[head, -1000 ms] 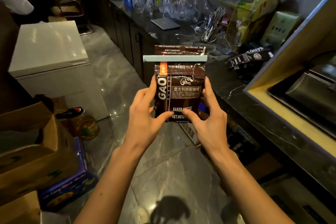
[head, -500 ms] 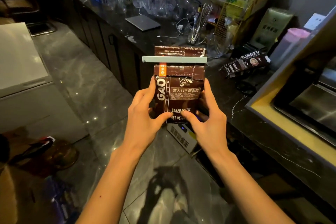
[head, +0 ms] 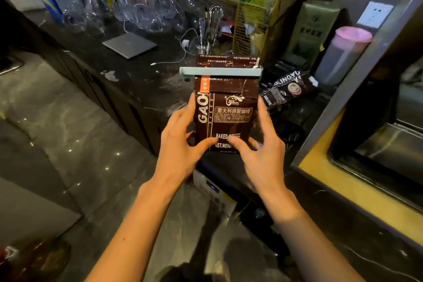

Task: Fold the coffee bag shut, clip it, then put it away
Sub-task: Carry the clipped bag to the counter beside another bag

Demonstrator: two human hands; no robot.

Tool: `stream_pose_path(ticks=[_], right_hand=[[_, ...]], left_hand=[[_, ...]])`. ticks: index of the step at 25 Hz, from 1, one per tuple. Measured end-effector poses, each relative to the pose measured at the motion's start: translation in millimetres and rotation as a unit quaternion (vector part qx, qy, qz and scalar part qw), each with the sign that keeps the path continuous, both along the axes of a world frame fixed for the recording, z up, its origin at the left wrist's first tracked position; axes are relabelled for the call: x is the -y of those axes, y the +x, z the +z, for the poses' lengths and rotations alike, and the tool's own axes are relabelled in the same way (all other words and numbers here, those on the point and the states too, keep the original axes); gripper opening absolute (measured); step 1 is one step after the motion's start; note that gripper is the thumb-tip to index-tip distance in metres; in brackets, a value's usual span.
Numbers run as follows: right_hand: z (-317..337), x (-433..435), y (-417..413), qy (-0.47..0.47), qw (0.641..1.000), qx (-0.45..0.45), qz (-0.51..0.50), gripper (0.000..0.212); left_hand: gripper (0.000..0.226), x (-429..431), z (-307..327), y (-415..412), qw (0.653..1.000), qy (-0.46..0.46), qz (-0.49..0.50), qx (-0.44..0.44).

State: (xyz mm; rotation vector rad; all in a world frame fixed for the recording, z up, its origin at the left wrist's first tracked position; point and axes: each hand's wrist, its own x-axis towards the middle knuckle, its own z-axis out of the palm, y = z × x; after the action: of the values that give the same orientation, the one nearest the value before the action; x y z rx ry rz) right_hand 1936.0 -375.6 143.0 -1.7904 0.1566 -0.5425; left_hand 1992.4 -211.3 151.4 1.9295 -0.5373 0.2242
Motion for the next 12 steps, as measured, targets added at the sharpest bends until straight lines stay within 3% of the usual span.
stream_pose_path(ticks=[6,12], right_hand=[[-12,32,62,0.006,0.996,-0.015,-0.089,0.097],[-14,7,136,0.013,0.980,-0.045,-0.195,0.096]], left_hand=[[0.096,40,-13,89,0.997,0.035,-0.071,0.008],[0.096,34,-20,192,0.986,0.031,-0.160,-0.018]])
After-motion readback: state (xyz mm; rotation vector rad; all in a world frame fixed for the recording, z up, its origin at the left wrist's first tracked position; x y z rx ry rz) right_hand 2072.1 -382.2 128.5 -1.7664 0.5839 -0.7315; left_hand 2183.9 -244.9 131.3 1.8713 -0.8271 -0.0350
